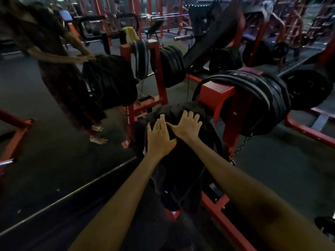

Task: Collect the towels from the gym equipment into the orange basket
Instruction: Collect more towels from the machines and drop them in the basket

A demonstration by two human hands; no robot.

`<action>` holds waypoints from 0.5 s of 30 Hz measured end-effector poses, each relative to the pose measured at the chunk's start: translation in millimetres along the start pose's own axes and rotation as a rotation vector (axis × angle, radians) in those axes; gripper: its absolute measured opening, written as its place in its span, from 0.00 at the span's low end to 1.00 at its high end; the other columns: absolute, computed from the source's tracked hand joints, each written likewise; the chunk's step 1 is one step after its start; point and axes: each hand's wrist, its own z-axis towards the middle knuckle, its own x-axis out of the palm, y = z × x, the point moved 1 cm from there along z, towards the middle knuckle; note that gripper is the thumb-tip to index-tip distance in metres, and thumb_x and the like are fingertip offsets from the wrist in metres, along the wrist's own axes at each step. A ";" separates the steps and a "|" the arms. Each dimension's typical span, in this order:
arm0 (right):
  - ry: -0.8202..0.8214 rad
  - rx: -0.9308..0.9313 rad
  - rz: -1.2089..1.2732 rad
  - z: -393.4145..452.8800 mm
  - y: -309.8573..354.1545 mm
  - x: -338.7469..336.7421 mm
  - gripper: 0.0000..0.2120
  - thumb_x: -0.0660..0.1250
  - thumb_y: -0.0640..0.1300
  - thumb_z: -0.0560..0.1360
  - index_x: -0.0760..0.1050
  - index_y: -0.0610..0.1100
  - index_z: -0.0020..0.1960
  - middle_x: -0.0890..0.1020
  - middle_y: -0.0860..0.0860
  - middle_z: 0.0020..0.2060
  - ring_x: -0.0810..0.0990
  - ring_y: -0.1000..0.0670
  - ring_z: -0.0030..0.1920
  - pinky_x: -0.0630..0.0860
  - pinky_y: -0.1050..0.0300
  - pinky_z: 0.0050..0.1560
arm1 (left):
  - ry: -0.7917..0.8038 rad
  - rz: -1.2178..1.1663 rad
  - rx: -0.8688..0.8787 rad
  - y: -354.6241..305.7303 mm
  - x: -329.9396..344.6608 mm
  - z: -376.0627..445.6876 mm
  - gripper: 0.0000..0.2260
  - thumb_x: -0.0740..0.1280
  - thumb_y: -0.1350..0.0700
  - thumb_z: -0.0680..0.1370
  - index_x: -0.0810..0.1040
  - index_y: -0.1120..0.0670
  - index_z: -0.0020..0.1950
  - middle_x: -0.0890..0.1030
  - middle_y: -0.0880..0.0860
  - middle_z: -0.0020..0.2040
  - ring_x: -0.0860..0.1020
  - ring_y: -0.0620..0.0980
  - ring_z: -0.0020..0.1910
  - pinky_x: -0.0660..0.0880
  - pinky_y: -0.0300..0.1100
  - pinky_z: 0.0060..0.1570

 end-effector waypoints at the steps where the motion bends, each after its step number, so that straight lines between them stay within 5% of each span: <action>1: -0.019 -0.024 -0.033 5.7 1.4 -0.3 0.42 0.62 0.70 0.69 0.65 0.39 0.71 0.68 0.42 0.69 0.62 0.38 0.70 0.62 0.41 0.67 | -0.015 -0.018 0.005 1.2 0.5 0.7 0.41 0.65 0.46 0.73 0.46 0.60 0.77 0.54 0.55 0.78 0.54 0.51 0.77 0.42 0.51 0.75; 8: -0.117 -0.232 0.048 18.4 12.7 1.1 0.13 0.65 0.44 0.74 0.77 0.39 0.56 0.80 0.45 0.54 0.75 0.44 0.58 0.72 0.50 0.55 | 0.042 -0.052 0.124 14.1 -7.5 27.0 0.32 0.65 0.48 0.74 0.59 0.56 0.75 0.61 0.53 0.76 0.61 0.52 0.74 0.52 0.48 0.73; 11: -0.142 -0.241 0.086 19.7 10.2 3.8 0.10 0.65 0.41 0.74 0.79 0.37 0.52 0.82 0.43 0.50 0.77 0.43 0.54 0.71 0.52 0.50 | 0.030 -0.184 0.162 18.4 -13.2 47.9 0.26 0.65 0.59 0.72 0.66 0.55 0.70 0.57 0.51 0.77 0.56 0.51 0.76 0.50 0.51 0.74; 15: -0.111 -0.265 0.253 19.5 -2.3 0.2 0.09 0.67 0.38 0.73 0.82 0.35 0.50 0.84 0.41 0.48 0.82 0.42 0.48 0.72 0.56 0.47 | 0.076 -0.213 0.379 17.4 -20.2 67.6 0.36 0.63 0.67 0.66 0.62 0.53 0.74 0.50 0.50 0.79 0.47 0.50 0.78 0.39 0.53 0.75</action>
